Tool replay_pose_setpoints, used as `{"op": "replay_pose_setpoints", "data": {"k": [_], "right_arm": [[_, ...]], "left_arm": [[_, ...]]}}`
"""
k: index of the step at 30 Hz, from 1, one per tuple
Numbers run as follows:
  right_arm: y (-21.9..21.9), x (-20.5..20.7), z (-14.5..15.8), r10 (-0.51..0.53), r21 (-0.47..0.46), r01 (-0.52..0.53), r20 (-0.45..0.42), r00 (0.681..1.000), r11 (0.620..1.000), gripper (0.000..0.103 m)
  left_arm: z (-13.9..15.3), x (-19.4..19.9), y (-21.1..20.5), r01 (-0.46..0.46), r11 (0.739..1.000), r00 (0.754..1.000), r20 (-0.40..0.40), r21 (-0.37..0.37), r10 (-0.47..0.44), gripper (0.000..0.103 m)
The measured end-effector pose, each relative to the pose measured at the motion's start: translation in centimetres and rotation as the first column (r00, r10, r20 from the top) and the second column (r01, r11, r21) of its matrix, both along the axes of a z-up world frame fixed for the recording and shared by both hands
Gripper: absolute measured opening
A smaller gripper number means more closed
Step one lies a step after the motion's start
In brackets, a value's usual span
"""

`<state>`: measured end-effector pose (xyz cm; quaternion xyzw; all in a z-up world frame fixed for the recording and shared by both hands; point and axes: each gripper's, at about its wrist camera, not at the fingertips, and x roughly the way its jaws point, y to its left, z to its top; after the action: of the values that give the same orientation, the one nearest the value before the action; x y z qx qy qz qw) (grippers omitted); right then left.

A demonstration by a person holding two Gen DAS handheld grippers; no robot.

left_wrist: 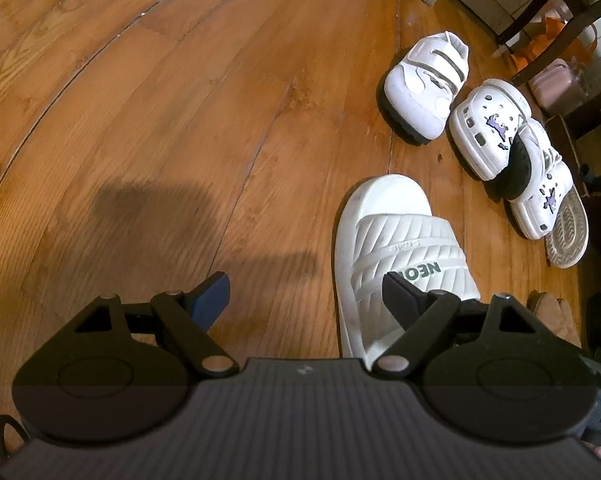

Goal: Organize scattered shoes
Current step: 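Close the right gripper on the strap of the NEON slide, then carry the NEON slide with the right gripper and release it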

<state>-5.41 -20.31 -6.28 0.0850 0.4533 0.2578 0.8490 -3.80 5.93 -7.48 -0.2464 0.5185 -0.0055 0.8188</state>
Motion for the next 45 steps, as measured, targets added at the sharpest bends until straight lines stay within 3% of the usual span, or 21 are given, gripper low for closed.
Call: {"op": "replay_pose_setpoints", "data": {"k": [2,7,11,15,17,19,24,26,27,29,30,31,33,36,39,41,42,43,44,45], "right_arm": [[-0.3,-0.6,-0.4,-0.002,-0.101,0.007,0.047,0.999,0.995,0.061],[-0.2,-1.5,-2.0,0.034,-0.224,-0.013,0.09,0.995,0.974,0.061],[0.1,-0.5,-4.0,0.026,-0.25,-0.007,0.074,0.997,0.968,0.06],[-0.5,1.6,-5.5,-0.065,-0.135,0.059,-0.039,0.997,0.989,0.058],[-1.0,1.8,-5.5,-0.098,-0.083,0.091,-0.078,0.992,0.992,0.033],[-1.3,1.9,-5.4,-0.125,-0.04,0.121,-0.118,0.985,0.992,0.024],[-1.2,1.7,-5.1,-0.176,0.054,0.194,-0.238,0.955,0.979,0.019],[0.0,1.4,-4.9,-0.143,0.076,0.164,-0.229,0.963,0.984,0.019],[0.7,1.3,-4.8,-0.118,0.087,0.14,-0.219,0.968,0.986,0.021],[1.4,1.2,-4.9,-0.098,0.103,0.122,-0.211,0.973,0.987,0.035],[1.8,0.9,-4.9,-0.101,0.095,0.123,-0.208,0.973,0.988,0.055],[2.0,0.7,-4.8,-0.104,0.088,0.124,-0.203,0.974,0.988,0.061],[1.8,-0.1,-4.0,-0.114,0.076,0.126,-0.155,0.981,0.989,0.064],[1.4,-1.2,-2.9,-0.082,0.009,0.084,-0.137,0.987,0.996,0.087],[1.1,-2.0,-3.3,-0.054,-0.065,0.043,-0.189,0.98,0.997,0.087],[0.8,-2.4,-3.8,-0.033,-0.021,0.028,-0.24,0.97,0.999,0.087],[0.8,-2.5,-4.3,-0.009,0.024,0.017,-0.283,0.959,1.0,0.082],[0.8,-2.5,-4.8,0.018,0.074,0.007,-0.328,0.945,0.997,0.071],[1.1,-2.5,-5.4,0.054,0.138,-0.001,-0.381,0.923,0.99,0.071],[1.3,-2.7,-5.5,0.046,0.152,0.014,-0.379,0.924,0.988,0.071]], "left_arm": [[0.0,0.1,-0.3,0.012,1.0,1.0,0.003,0.003,-0.012,0.083],[-0.1,0.1,-1.2,0.041,0.999,0.999,-0.005,0.011,-0.041,0.083],[-0.1,0.1,-2.1,0.065,0.997,0.998,-0.005,0.039,-0.065,0.083],[0.0,0.1,-3.1,0.084,0.985,0.996,-0.019,0.152,-0.082,0.083],[0.0,0.1,-3.2,0.094,0.985,0.996,-0.021,0.147,-0.092,0.083],[0.0,0.1,-3.0,0.095,0.987,0.995,-0.023,0.126,-0.093,0.083],[0.1,0.0,-2.9,0.095,0.99,0.995,-0.019,0.104,-0.094,0.083],[0.1,0.0,-2.8,0.093,0.991,0.996,-0.017,0.097,-0.092,0.084],[0.1,0.0,-2.8,0.09,0.991,0.996,-0.015,0.095,-0.089,0.084],[0.1,-0.1,-2.7,0.085,0.992,0.996,-0.016,0.093,-0.084,0.084],[0.1,-0.1,-2.7,0.083,0.992,0.996,-0.018,0.092,-0.082,0.084],[0.0,-0.1,-2.7,0.079,0.993,0.997,-0.018,0.091,-0.078,0.084],[-0.1,0.0,-2.5,0.07,0.994,0.997,-0.021,0.089,-0.068,0.085],[-0.2,0.0,-2.3,0.058,0.994,0.998,-0.028,0.09,-0.056,0.085],[0.0,0.0,-2.0,0.044,0.997,0.999,-0.022,0.07,-0.043,0.085],[0.1,0.0,-1.9,0.035,0.998,0.999,-0.011,0.053,-0.034,0.085],[0.2,0.0,-1.9,0.028,0.998,1.0,-0.003,0.047,-0.028,0.085],[0.3,0.0,-1.9,0.023,0.999,1.0,0.003,0.047,-0.023,0.085],[0.5,-0.1,-1.9,0.018,0.999,1.0,0.009,0.046,-0.018,0.085],[0.6,-0.1,-1.9,0.013,0.999,1.0,0.015,0.045,-0.014,0.085]]}}
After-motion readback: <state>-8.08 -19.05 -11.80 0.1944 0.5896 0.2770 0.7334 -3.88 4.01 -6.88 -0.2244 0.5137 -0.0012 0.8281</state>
